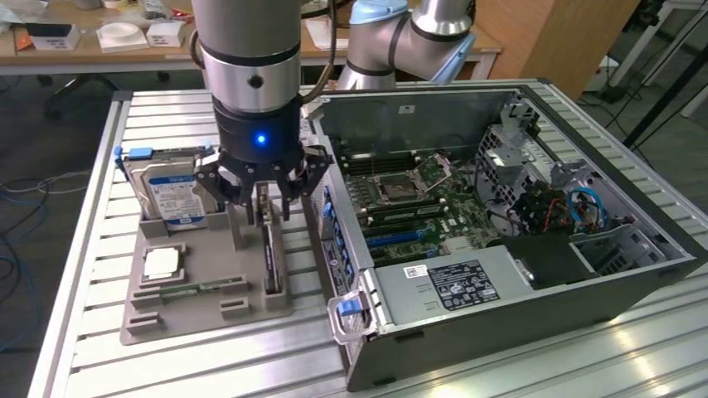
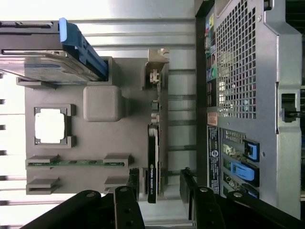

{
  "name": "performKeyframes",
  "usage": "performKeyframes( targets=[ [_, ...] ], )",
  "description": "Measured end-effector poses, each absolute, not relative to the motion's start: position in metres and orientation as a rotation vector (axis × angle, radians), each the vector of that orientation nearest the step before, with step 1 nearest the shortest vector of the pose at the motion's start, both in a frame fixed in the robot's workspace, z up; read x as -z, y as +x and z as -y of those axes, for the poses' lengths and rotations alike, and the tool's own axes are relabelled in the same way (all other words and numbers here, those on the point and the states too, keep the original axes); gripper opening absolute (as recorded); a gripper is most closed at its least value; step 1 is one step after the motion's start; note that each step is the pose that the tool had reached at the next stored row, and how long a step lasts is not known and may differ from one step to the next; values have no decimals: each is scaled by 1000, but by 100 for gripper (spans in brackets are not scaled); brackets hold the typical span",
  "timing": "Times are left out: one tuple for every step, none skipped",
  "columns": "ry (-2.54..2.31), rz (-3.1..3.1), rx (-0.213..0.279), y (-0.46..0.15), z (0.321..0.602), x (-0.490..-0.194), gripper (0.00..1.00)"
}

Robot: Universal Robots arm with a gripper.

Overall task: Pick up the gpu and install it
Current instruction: 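Pick up the gpu and move the gpu toward the slot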

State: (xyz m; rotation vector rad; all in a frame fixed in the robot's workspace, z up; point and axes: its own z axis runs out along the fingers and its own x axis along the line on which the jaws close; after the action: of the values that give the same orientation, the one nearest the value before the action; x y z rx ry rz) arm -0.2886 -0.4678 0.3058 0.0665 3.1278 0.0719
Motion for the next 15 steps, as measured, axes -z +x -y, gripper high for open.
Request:
performKeyframes(
  targets=[
    [61,-3128,-72,-289,468,-304,47],
    [57,-3128,-72,-289,468,-302,47],
    [54,-3128,-72,-289,468,-300,47],
    [52,-3128,-72,-289,468,-299,47],
    [51,-3128,-72,-289,468,-297,47],
    [49,-3128,-72,-289,468,-295,47],
    [48,-3128,-72,-289,468,-293,47],
    [47,-3128,-72,-289,468,-291,47],
    [46,-3128,-72,-289,468,-289,47],
    [45,-3129,-72,-289,468,-288,47],
    [44,-3128,-72,-289,468,-286,47],
    [43,-3129,-72,-289,468,-284,47],
    [43,-3129,-72,-290,468,-282,47],
    [42,-3129,-72,-290,468,-280,47],
    [41,-3129,-72,-290,468,-279,47]
  ],
)
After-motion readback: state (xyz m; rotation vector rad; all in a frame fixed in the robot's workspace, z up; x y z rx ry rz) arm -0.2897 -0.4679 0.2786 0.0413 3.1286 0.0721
